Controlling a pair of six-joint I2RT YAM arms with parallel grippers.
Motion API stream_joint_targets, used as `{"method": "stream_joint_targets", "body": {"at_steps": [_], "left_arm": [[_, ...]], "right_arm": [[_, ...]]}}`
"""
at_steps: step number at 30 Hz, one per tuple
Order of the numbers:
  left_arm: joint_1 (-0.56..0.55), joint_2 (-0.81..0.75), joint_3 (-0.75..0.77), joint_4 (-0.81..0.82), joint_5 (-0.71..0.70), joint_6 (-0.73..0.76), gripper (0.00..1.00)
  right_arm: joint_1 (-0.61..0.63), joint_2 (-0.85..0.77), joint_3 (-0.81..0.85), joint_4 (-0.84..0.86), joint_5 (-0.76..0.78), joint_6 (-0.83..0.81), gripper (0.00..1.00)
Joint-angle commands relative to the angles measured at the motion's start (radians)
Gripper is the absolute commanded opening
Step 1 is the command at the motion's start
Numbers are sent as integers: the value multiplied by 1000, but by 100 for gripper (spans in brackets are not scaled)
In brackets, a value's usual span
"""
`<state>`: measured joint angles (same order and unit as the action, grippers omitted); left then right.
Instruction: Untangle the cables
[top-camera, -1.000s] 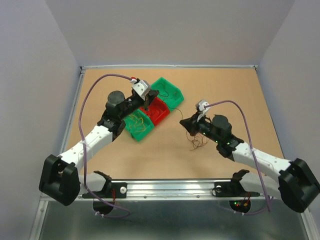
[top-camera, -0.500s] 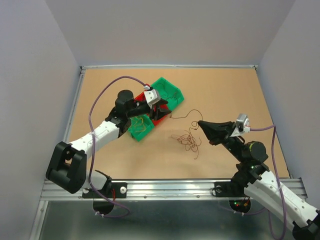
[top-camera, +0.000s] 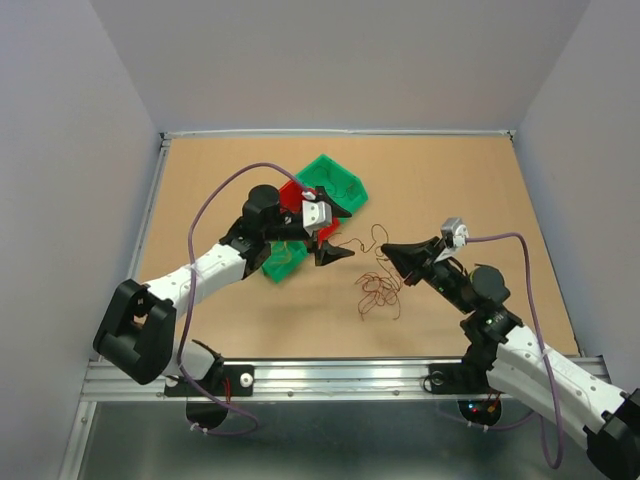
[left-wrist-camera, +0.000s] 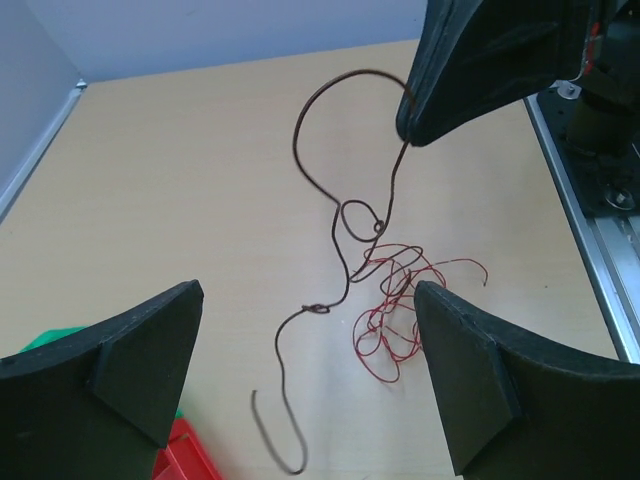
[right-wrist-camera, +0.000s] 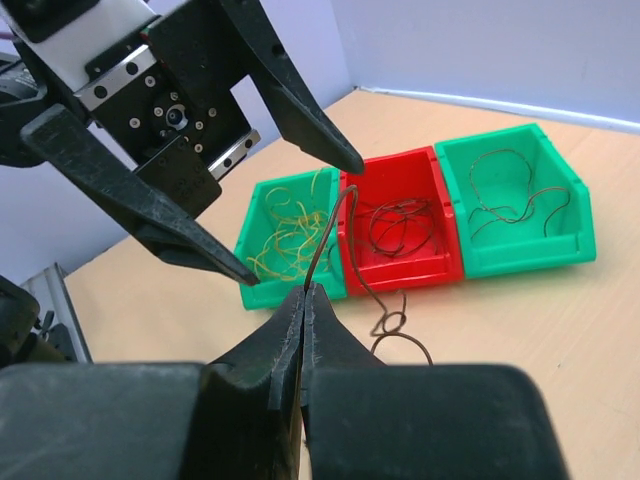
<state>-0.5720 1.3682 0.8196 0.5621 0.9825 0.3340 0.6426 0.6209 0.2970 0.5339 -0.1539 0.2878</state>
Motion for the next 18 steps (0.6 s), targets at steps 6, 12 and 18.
{"method": "stream_joint_targets", "body": {"at_steps": [6, 12, 18], "left_arm": [[-81, -29, 1, -19, -21, 96, 99], [-138, 61, 23, -19, -71, 91, 99], [-163, 138, 53, -16, -122, 83, 97]], "right_arm": [[-1, 60, 77, 96, -102, 7, 1], [0, 105, 64, 185, -131, 33, 0], [-1, 152, 57, 276, -157, 60, 0]]}}
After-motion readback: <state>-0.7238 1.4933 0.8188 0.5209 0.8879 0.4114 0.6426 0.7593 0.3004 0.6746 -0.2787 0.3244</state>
